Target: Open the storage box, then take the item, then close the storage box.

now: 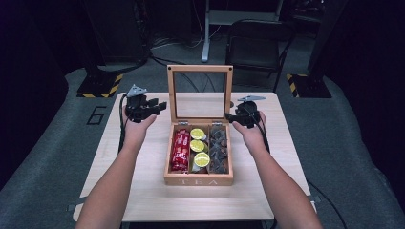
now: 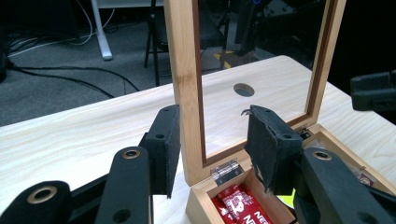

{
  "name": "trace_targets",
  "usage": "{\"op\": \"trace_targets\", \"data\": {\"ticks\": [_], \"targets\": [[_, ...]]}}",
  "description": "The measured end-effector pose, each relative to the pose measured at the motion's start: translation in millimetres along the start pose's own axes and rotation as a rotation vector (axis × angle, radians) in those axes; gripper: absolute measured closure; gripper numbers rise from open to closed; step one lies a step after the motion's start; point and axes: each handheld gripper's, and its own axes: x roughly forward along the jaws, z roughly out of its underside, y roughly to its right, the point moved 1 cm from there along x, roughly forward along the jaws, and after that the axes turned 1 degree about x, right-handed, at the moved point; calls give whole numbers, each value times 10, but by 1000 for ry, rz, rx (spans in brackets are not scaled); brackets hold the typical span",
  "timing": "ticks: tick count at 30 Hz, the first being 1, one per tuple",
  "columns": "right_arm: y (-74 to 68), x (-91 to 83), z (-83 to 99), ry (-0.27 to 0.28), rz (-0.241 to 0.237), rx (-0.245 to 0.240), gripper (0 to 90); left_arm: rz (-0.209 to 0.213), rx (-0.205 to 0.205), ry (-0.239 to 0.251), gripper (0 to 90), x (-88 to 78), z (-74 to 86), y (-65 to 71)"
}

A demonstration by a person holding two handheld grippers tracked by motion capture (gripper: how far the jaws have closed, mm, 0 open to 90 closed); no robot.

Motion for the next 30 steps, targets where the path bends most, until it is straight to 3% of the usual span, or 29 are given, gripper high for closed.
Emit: {"op": "trace_targets", "data": {"ticks": [4,7,11,30], "targets": [[-78,-44,43,6,-18,-53,473,3,1,-3,544,-4,3,0],[-146,-76,63,14,-38,-68,467,1,-4,-2,544,-3,5,0],[-224,-92,86,2,-67,-80,457,1,1,-6,545,-6,12,2],[-420,-210,165,22,-114,-134,437,13,13,-12,523,-32,7,42]]}}
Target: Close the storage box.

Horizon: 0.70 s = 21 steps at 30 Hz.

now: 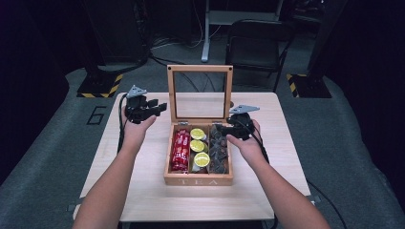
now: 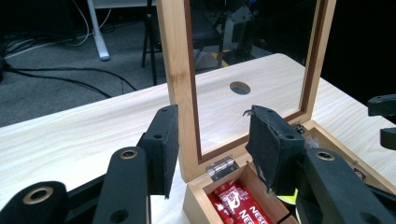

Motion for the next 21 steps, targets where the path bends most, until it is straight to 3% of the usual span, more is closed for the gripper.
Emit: {"op": "trace_targets", "data": {"ticks": [11,21], "targets": [[-136,-26,60,-19,-27,-50,401,26,12,-13,475,-6,-5,42],[-249,-49,70,-12,-51,-69,392,15,7,-6,466,-13,-10,13]]}}
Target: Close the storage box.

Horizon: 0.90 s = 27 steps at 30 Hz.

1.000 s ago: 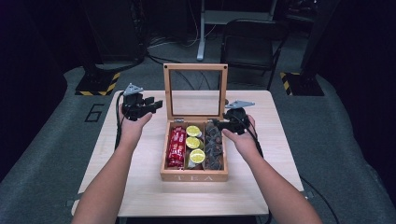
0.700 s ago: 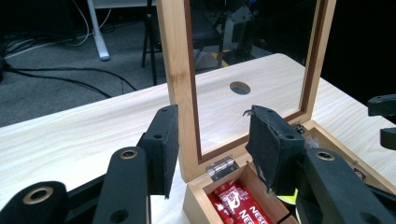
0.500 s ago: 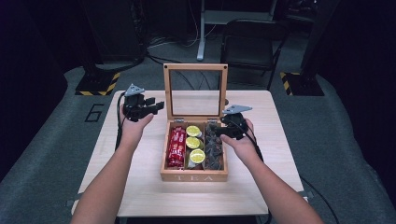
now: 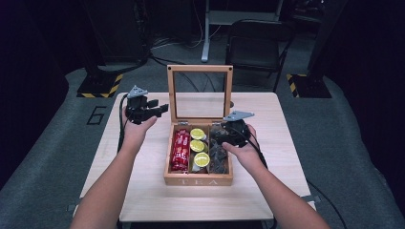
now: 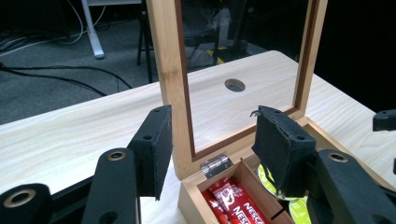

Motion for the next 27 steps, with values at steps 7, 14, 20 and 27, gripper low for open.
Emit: {"op": "trace_targets", "data": {"ticks": [7,14,20,27], "targets": [[-73,16,46,-2,-8,-21,390,-4,-3,4,464,-26,0,3],[-153,26,78,-9,-26,-34,381,-7,1,-4,460,-39,10,-6],[-229,45,143,-17,-46,-56,362,-6,3,-5,453,-37,13,3],[-316,55,228,-24,-57,-62,339,-9,-1,-5,438,-51,13,-10]]}}
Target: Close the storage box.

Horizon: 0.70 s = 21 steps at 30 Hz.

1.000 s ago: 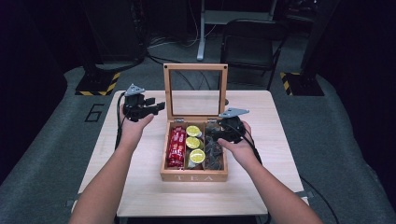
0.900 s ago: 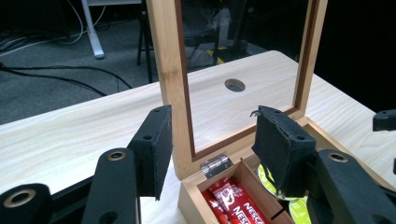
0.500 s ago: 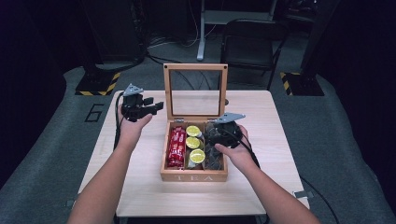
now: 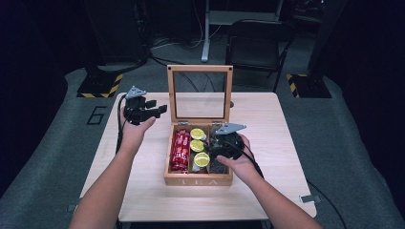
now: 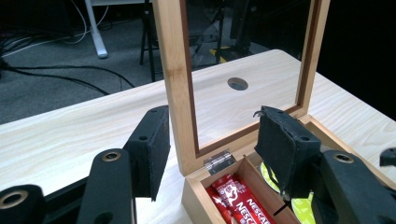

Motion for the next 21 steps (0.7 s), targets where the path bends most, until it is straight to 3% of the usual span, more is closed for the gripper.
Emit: {"op": "trace_targets", "data": {"ticks": [14,21], "targets": [[-192,65,98,-35,-46,-72,314,-8,-2,4,436,-4,0,-3],[-270,100,143,-43,-71,-70,311,-9,-7,6,435,-9,9,-9]]}}
